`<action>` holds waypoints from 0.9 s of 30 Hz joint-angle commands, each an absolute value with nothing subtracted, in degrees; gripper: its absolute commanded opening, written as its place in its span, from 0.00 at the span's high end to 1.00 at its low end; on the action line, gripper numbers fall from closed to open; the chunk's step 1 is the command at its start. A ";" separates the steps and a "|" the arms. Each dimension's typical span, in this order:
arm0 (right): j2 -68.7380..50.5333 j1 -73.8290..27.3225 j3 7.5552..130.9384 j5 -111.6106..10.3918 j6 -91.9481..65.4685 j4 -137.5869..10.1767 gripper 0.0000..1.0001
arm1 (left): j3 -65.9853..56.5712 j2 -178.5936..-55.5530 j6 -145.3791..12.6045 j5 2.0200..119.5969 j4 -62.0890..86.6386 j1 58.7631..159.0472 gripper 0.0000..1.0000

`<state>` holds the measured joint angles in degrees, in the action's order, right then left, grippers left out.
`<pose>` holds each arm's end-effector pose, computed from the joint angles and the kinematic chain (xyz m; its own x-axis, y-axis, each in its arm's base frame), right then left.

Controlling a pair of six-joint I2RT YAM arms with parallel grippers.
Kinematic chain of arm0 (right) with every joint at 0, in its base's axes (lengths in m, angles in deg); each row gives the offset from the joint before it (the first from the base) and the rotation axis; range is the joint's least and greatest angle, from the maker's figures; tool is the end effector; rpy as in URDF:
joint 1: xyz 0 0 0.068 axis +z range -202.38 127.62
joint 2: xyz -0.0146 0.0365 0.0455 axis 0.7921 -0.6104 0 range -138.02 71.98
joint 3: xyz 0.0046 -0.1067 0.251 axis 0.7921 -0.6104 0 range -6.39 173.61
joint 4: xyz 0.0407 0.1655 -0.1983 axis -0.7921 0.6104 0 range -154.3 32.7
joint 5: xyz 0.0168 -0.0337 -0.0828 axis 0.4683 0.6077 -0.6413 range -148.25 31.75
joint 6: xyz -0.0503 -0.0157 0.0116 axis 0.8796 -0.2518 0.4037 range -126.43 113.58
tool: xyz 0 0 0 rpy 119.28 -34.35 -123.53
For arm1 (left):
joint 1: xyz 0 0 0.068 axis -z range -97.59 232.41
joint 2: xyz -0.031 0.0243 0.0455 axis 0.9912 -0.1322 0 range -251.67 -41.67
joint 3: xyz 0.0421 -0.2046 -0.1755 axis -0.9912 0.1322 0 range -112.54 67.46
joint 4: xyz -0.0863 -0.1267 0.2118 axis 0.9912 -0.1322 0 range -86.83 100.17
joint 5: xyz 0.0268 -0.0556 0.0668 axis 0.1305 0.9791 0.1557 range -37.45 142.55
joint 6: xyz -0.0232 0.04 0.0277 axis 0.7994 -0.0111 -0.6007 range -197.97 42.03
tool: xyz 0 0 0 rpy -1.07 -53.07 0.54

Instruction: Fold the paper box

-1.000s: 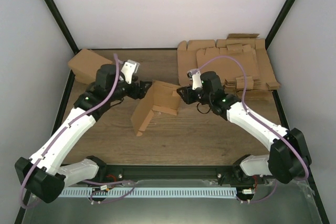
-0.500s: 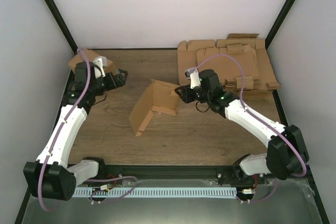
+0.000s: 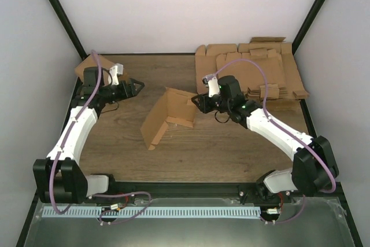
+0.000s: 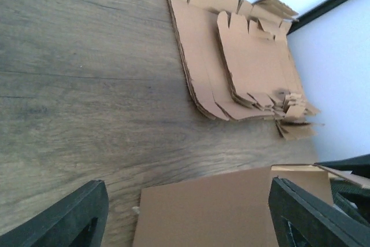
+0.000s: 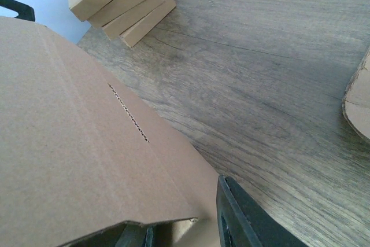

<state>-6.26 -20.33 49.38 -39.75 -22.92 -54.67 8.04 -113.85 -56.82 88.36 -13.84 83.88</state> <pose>0.2541 0.1724 0.2764 -0.6394 -0.0827 -0.7644 -0.5731 0.7140 0.4022 0.2733 -0.0279 0.3078 -0.7348 -0.2736 -0.6206 0.2406 0.7504 -0.6156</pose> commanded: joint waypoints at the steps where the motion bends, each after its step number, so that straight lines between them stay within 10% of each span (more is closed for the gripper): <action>1: -7.23 -20.50 51.81 -39.16 -21.97 -51.86 0.69 | 8.57 -115.84 -59.52 93.36 -11.74 83.63 0.26; 9: -7.68 -20.48 52.15 -38.59 -21.74 -51.34 0.69 | 7.77 -122.02 -61.20 104.14 -9.97 85.23 0.46; 27: -7.96 -20.51 53.33 -37.21 -21.11 -50.36 0.69 | 4.08 -128.73 -62.85 101.79 -10.40 94.71 0.52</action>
<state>-7.05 -20.37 50.89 -38.61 -21.89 -52.31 5.40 -127.14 -61.52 102.33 -10.93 94.31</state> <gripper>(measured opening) 0.307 0.513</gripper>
